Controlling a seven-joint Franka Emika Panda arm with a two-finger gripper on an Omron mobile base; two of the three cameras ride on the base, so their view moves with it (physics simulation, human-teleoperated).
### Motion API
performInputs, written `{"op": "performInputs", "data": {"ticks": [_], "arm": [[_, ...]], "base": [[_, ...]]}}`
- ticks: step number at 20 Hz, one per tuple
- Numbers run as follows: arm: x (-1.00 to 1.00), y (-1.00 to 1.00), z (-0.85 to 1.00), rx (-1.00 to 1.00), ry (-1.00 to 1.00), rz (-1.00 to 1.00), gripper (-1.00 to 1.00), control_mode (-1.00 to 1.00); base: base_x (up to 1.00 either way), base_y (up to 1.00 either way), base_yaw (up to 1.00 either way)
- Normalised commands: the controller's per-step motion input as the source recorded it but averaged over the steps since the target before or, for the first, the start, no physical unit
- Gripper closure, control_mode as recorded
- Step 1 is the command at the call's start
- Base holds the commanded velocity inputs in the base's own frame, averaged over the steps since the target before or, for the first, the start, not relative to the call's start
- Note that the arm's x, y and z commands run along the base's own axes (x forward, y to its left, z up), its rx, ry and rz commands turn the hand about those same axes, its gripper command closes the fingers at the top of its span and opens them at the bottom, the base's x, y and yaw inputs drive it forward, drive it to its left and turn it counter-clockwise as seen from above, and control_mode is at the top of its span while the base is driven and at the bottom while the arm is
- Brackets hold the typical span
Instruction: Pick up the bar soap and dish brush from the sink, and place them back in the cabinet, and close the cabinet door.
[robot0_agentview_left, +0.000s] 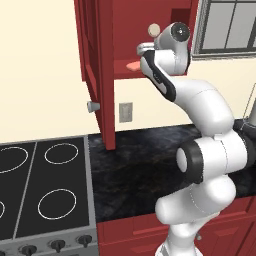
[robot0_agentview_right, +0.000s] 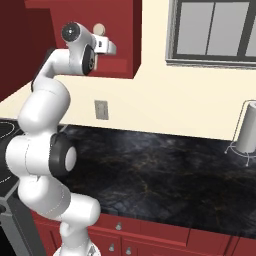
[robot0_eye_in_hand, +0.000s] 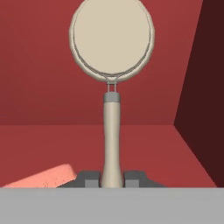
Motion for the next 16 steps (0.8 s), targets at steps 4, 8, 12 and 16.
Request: {"op": "performInputs", "data": {"ticks": [4,8,12,16], "arm": [[0.19,0.00,-0.09,0.00,0.00,0.00,1.00,-1.00],[0.22,0.00,-0.01,0.00,0.00,0.00,1.00,-1.00],[0.24,0.00,0.00,0.00,0.00,0.00,1.00,-1.00],[0.29,0.00,0.00,0.00,0.00,0.00,1.00,-1.00]], "base": [[0.00,0.00,0.00],[0.00,0.00,0.00],[0.00,0.00,0.00],[0.00,0.00,0.00]]}}
